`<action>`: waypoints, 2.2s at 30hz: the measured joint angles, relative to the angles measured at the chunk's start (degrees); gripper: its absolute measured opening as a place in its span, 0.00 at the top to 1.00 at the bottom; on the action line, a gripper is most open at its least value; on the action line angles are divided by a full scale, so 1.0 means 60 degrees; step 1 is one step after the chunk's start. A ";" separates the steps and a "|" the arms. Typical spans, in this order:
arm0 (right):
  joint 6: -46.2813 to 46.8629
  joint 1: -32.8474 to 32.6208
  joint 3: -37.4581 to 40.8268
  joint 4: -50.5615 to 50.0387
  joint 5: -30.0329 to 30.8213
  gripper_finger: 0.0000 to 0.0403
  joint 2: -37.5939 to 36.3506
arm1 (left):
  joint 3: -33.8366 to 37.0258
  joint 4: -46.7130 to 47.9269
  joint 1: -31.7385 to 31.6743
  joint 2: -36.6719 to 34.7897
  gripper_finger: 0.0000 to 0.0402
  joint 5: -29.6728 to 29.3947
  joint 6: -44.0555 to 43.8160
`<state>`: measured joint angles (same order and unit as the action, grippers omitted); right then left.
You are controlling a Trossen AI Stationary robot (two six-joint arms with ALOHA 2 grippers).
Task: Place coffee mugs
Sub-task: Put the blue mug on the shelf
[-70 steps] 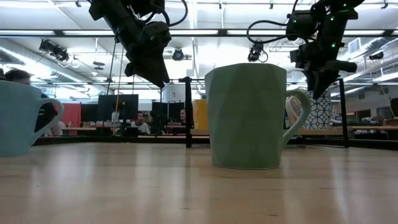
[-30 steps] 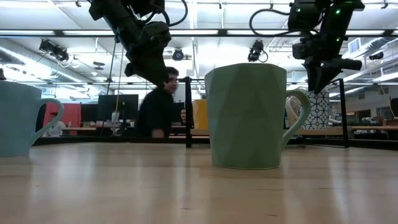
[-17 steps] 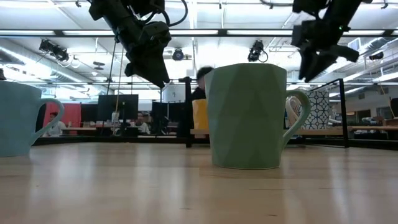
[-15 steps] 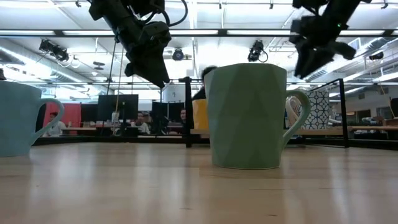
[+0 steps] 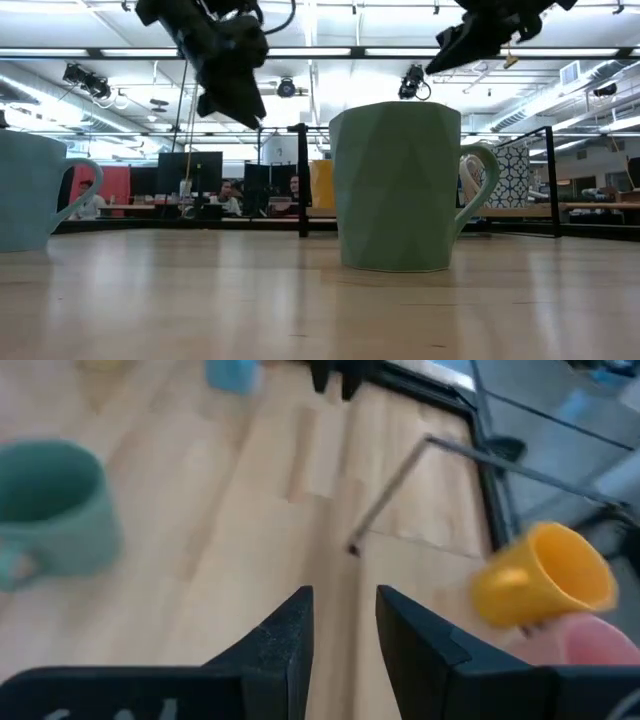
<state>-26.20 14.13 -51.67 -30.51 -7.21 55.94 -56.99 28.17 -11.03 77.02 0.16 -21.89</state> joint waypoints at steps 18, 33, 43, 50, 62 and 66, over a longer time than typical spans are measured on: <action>0.0379 -0.0524 0.0002 0.0658 -0.0763 0.71 0.1014 | 0.0041 0.6194 0.0957 -0.2633 0.62 0.1044 -0.2551; 0.0375 -0.0604 0.0002 0.0906 -0.0792 0.71 0.1280 | 0.0069 0.7826 0.3753 -0.2708 0.62 -0.0442 -0.3282; 0.0375 -0.0604 0.0002 0.0891 -0.0814 0.71 0.1283 | 0.1022 0.7953 0.4829 -0.2711 0.63 -0.0693 -0.3980; 0.0375 -0.0604 0.0002 0.0890 -0.0814 0.71 0.1283 | 0.2221 0.7060 0.4889 -0.2711 0.63 0.0004 -0.4000; 0.0375 -0.0604 0.0002 0.0893 -0.0814 0.71 0.1283 | 0.2919 0.5903 0.4889 -0.2715 0.63 -0.0014 -0.3993; 0.0375 -0.0604 0.0002 0.0893 -0.0814 0.71 0.1283 | 0.3034 0.5930 0.4889 -0.2715 0.66 -0.0014 -0.4118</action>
<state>-23.94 10.50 -51.66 -25.15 -12.10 63.64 -38.79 63.75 18.31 60.73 0.08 -46.60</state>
